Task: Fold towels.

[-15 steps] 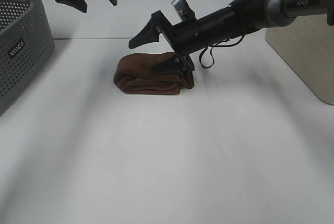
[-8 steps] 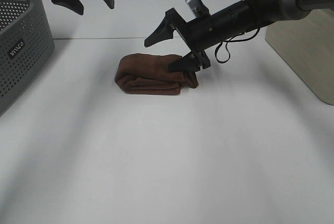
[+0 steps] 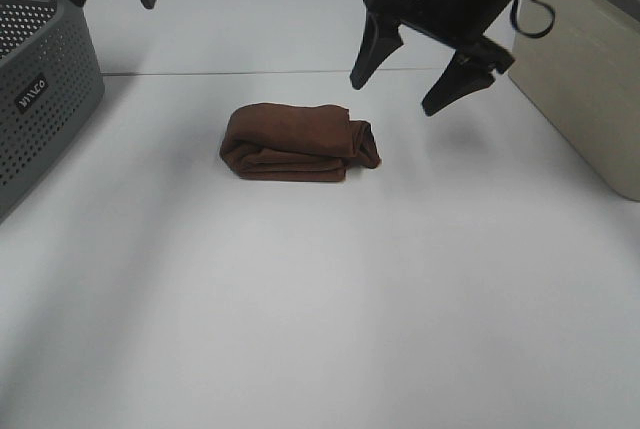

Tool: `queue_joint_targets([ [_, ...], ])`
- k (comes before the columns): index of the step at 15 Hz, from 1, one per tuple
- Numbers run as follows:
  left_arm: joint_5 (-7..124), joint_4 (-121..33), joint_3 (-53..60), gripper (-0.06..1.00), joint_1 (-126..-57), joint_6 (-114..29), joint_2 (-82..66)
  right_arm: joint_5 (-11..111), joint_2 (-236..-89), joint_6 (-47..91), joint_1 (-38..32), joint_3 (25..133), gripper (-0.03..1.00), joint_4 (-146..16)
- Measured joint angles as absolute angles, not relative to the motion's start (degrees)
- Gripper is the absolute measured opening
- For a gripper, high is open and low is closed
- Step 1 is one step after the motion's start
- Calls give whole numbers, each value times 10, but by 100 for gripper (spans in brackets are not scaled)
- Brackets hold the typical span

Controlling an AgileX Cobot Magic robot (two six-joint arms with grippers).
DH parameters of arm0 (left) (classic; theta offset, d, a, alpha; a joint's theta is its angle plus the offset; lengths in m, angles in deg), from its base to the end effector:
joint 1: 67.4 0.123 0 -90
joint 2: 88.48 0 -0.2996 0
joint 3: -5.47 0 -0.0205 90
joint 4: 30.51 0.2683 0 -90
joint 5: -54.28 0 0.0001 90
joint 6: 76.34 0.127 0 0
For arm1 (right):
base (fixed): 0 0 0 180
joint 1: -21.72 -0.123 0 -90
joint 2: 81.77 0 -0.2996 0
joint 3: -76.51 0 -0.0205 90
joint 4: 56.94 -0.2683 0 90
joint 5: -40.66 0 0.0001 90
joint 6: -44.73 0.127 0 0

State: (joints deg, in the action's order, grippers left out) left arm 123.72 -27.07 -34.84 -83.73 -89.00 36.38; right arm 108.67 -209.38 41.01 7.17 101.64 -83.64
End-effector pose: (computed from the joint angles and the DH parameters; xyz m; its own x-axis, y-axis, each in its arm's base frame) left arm 0.4741 -0.1315 0.3008 -0.8961 0.0560 -0.4403 0.0808 0.9960 -0.0377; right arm 0.4444 0.1700 0.2094 -0.9780 -0.1403 -0.1544 -0.1943 0.8819 0.4296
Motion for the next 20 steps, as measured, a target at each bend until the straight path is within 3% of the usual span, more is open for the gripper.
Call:
queue_joint_targets([
  [4, 1238, -241, -342, 68, -853, -862, 277, 1096, -1978, 447, 72, 971, 87, -723],
  [9, 1238, -228, -187, 68, -856, -842, 128, 1098, -1784, 447, 72, 796, 87, -675],
  [16, 1240, -225, 193, 68, -856, -842, -203, 1078, -1472, 454, 72, 520, 87, -671],
  [20, 1211, -239, 415, 68, -856, -842, -477, 1061, -1250, 454, 72, 372, 87, -621],
])
